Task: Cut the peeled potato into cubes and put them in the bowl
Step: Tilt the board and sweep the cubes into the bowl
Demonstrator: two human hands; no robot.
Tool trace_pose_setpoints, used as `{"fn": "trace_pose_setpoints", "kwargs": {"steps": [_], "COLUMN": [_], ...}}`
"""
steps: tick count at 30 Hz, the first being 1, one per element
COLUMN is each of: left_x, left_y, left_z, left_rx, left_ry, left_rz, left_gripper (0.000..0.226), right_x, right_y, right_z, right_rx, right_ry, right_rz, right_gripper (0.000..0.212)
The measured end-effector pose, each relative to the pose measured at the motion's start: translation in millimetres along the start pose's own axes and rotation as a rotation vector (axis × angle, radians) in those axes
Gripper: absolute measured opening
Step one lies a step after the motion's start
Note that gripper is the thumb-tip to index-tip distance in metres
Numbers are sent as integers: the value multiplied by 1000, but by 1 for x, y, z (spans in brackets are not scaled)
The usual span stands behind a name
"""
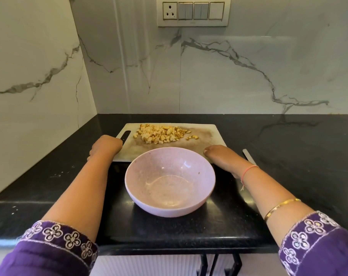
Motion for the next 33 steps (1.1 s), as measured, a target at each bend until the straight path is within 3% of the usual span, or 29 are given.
{"fn": "trace_pose_setpoints", "kwargs": {"steps": [4, 8, 12, 15, 25, 33], "left_x": [7, 3, 0, 0, 2, 18], "left_y": [-1, 2, -7, -17, -29, -39], "left_z": [0, 4, 0, 1, 9, 3], "left_rx": [-5, 1, 128, 196, 196, 148], "left_ry": [-94, -243, -661, -875, -1068, -1206], "left_rz": [11, 11, 96, 232, 149, 64], "left_gripper": [21, 28, 33, 25, 29, 21], "right_x": [-2, 3, 5, 4, 16, 40], "right_y": [2, 2, 5, 7, 14, 21], "right_z": [5, 1, -6, -8, -2, 22], "right_rx": [7, 2, -10, -18, -43, 60], "right_ry": [-19, -17, 1, 11, 28, -4], "right_rz": [15, -6, -24, -19, -3, -131], "right_gripper": [38, 40, 40, 39, 40, 40]}}
Point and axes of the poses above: each hand's wrist, its own y-axis towards the middle knuckle, its own x-axis out of the back of the hand, z = x × y, the point moved 4 cm from there along y, towards the middle knuckle, and after that the axes turned 9 degrees about -y, right-handed, at the moved point
